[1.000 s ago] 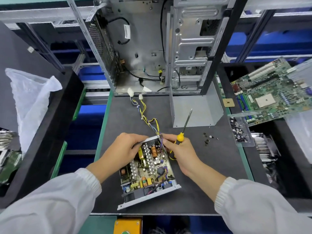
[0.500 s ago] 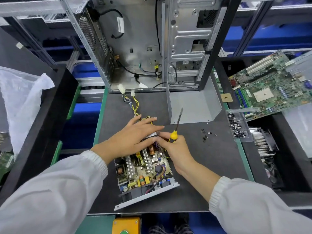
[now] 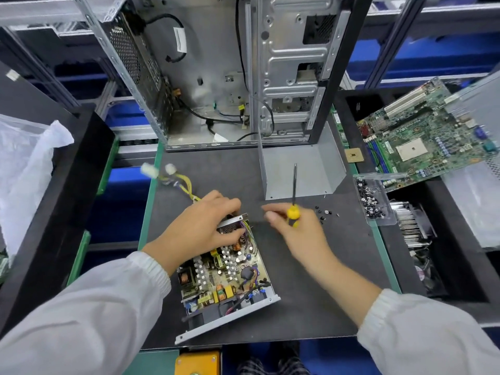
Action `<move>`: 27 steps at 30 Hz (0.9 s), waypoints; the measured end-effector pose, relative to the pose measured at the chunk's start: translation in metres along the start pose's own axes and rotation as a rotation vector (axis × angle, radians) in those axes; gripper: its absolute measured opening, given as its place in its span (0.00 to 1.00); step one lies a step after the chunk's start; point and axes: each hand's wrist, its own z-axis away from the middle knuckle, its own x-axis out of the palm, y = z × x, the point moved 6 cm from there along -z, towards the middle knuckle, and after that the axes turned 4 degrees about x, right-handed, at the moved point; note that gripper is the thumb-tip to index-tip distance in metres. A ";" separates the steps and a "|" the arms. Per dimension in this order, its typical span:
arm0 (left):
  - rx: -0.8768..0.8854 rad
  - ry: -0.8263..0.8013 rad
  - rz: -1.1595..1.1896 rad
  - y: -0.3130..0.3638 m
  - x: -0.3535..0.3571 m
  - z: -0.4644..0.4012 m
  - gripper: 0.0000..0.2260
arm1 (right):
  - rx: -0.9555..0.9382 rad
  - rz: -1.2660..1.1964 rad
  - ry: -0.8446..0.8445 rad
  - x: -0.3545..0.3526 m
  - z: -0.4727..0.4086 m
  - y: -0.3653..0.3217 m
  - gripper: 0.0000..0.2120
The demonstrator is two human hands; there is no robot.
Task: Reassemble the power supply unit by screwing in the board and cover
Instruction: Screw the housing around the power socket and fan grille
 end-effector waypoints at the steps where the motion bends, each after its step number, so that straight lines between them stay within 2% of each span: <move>1: -0.008 -0.011 -0.009 -0.001 0.002 0.001 0.13 | -0.124 0.149 0.056 -0.024 -0.001 -0.012 0.08; 3: -0.022 -0.022 -0.012 -0.001 0.002 0.000 0.15 | -0.403 0.517 0.149 -0.073 -0.004 -0.039 0.14; 5: -0.047 -0.025 0.011 -0.002 0.001 -0.001 0.15 | -0.576 0.934 0.164 -0.115 -0.014 -0.056 0.27; 8: -0.102 -0.030 0.001 -0.004 0.000 -0.003 0.16 | -0.491 1.493 -0.022 -0.141 -0.043 -0.052 0.36; 11: -0.120 0.002 -0.033 -0.003 0.000 -0.004 0.17 | -0.586 1.756 -0.227 -0.132 -0.068 -0.050 0.36; 16: -0.146 0.063 -0.202 -0.003 -0.002 -0.004 0.19 | -0.578 1.799 -0.340 -0.108 -0.087 -0.050 0.21; 19: -0.130 0.078 -0.220 0.001 -0.004 -0.003 0.25 | -0.574 1.755 -0.349 -0.109 -0.092 -0.049 0.18; 21: -0.145 0.092 -0.202 0.003 -0.005 -0.001 0.25 | -0.583 1.709 -0.349 -0.112 -0.092 -0.050 0.18; 24: -0.219 0.073 -0.170 0.002 -0.004 0.000 0.22 | -0.692 1.468 -0.313 -0.113 -0.083 -0.067 0.17; 27: -0.272 0.044 0.066 -0.006 -0.004 0.001 0.20 | -0.835 1.166 -0.292 -0.112 -0.064 -0.107 0.14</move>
